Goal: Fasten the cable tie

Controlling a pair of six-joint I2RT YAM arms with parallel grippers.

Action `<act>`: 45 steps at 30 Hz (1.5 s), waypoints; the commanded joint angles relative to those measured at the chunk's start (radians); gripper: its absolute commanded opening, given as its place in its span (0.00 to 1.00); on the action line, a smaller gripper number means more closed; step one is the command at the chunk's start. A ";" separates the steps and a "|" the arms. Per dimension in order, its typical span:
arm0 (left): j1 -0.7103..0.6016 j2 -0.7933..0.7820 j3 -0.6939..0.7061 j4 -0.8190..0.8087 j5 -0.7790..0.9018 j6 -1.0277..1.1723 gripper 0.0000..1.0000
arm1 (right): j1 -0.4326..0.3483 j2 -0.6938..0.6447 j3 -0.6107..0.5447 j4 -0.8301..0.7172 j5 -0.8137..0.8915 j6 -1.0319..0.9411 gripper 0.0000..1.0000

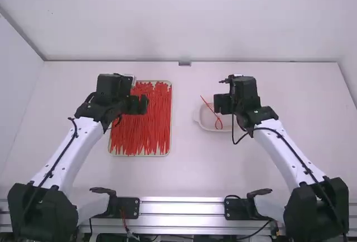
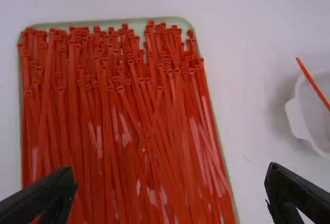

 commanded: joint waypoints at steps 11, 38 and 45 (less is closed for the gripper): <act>0.094 -0.213 -0.195 0.174 -0.167 0.082 0.77 | -0.190 -0.208 -0.193 0.177 -0.031 -0.080 0.77; 0.094 -0.822 -0.803 0.430 -0.167 0.082 0.17 | -0.260 -0.818 -0.803 0.274 -0.031 -0.080 0.16; 0.094 -0.944 -0.925 0.430 -0.167 0.082 0.04 | -0.260 -0.947 -0.928 0.274 -0.031 -0.080 0.03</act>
